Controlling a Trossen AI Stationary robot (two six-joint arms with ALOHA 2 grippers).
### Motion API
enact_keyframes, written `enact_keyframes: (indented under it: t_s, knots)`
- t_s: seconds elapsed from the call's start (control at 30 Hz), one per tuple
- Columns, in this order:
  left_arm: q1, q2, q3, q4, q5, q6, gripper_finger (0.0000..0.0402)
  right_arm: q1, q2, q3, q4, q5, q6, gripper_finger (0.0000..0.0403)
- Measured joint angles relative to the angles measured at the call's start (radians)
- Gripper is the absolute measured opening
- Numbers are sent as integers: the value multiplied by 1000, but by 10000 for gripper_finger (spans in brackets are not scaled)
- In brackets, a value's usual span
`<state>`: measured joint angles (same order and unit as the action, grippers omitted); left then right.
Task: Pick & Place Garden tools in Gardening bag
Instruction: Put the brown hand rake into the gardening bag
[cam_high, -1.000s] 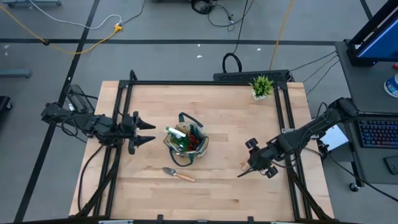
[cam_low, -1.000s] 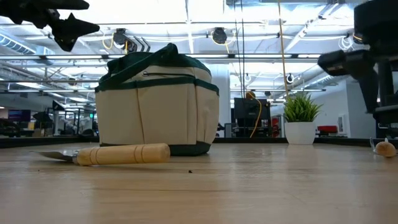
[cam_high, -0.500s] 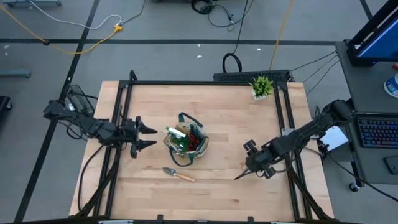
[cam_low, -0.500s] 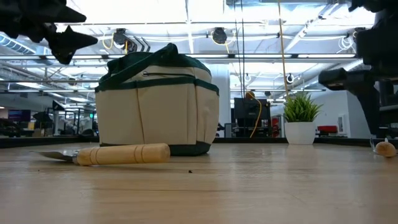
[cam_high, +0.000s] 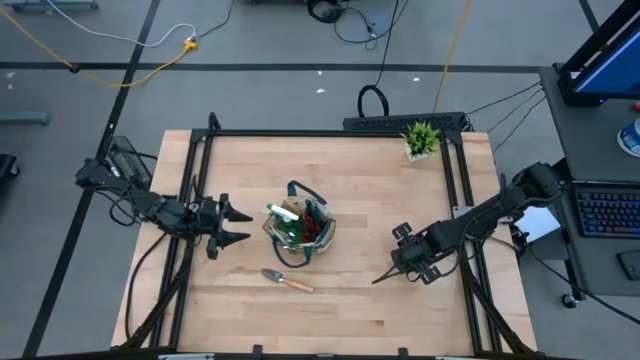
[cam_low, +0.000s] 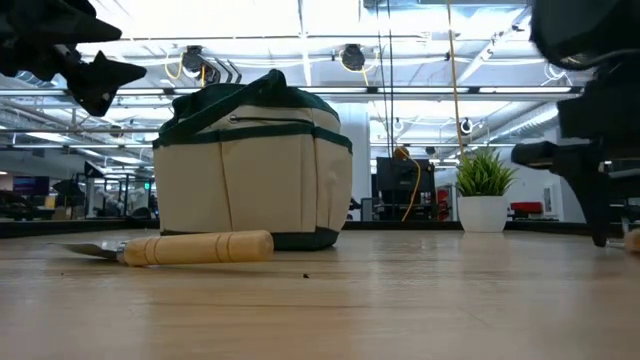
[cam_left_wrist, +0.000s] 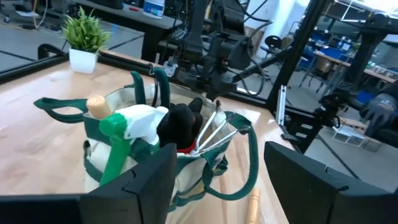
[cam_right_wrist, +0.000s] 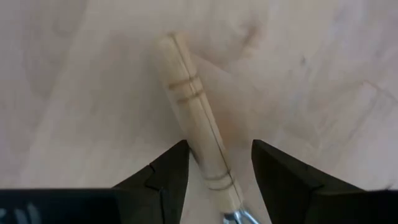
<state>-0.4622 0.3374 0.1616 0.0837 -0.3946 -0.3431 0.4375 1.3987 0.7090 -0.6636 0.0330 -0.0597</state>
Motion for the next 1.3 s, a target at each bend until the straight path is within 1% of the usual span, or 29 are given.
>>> enact_keyframes:
  t_s: [0.33,0.53,0.73,0.83,1.0,1.17,1.3]
  knots:
    - [-37,0,0,-1,0,-12,250,-25,43,4,1,-8,-2,108]
    - [-38,0,0,6,0,-33,250,-25,44,4,-2,-11,-3,57]
    - [-38,1,0,45,0,-35,250,-25,45,9,-2,-12,13,55]
    - [-38,0,0,57,0,-35,250,-25,47,26,-9,-15,54,55]
    - [-38,1,0,109,0,-35,250,-29,27,69,11,6,78,55]
    - [-38,1,0,154,0,-33,250,-36,-15,96,36,-12,87,55]
    - [-38,2,0,184,0,-34,250,-67,-62,98,111,-85,130,55]
